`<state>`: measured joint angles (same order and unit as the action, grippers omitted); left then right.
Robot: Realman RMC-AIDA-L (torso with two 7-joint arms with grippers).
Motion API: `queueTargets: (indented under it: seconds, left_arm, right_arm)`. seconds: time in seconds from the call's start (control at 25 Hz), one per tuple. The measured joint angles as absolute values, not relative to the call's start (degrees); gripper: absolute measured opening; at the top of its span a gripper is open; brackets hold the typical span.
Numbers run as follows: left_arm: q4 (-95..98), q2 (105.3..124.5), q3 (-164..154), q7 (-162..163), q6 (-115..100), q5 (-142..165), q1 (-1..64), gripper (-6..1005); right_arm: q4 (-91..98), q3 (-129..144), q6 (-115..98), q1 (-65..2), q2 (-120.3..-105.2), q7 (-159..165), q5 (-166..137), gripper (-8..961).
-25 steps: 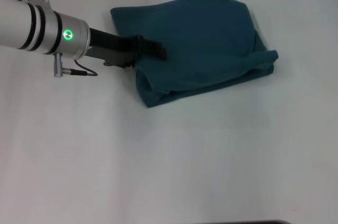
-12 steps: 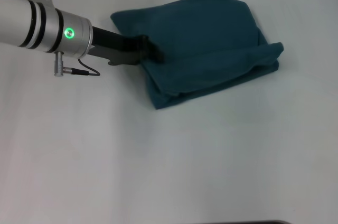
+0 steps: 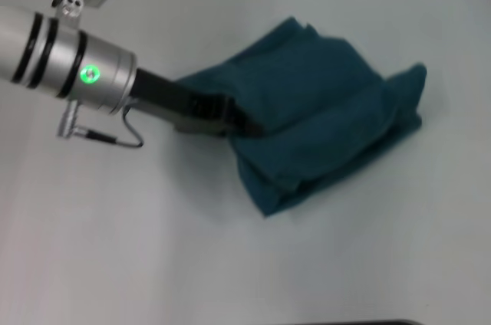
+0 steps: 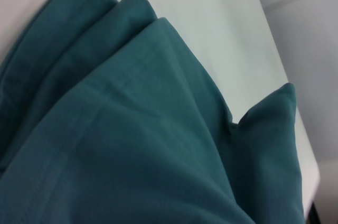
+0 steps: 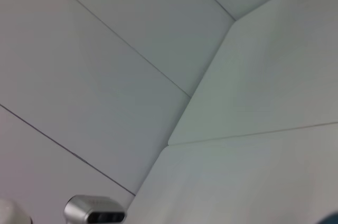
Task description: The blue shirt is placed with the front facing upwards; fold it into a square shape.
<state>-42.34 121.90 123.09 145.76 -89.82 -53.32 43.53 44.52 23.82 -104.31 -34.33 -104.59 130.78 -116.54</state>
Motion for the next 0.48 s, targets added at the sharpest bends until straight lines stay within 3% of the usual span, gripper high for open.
queueTargets:
  seconds: [0.2, 0.32, 0.48]
  left_arm:
    - [-42.0, 120.17, 122.8, 145.2, -94.7, -52.9, 42.1, 108]
    - [-41.8, 118.18, 123.1, 146.0, -93.2, -49.7, 41.8, 124]
    - [-41.7, 117.52, 123.2, 146.8, -89.9, -47.7, 42.1, 145]
  right_arm:
    - [44.3, 23.8, -104.3, -34.0, -104.59, 130.8, -116.6, 699]
    - [44.3, 23.8, -104.2, -34.0, -104.59, 130.8, -116.5, 699]
    - [44.1, 23.9, -104.2, -34.1, -104.66, 130.8, -116.4, 699]
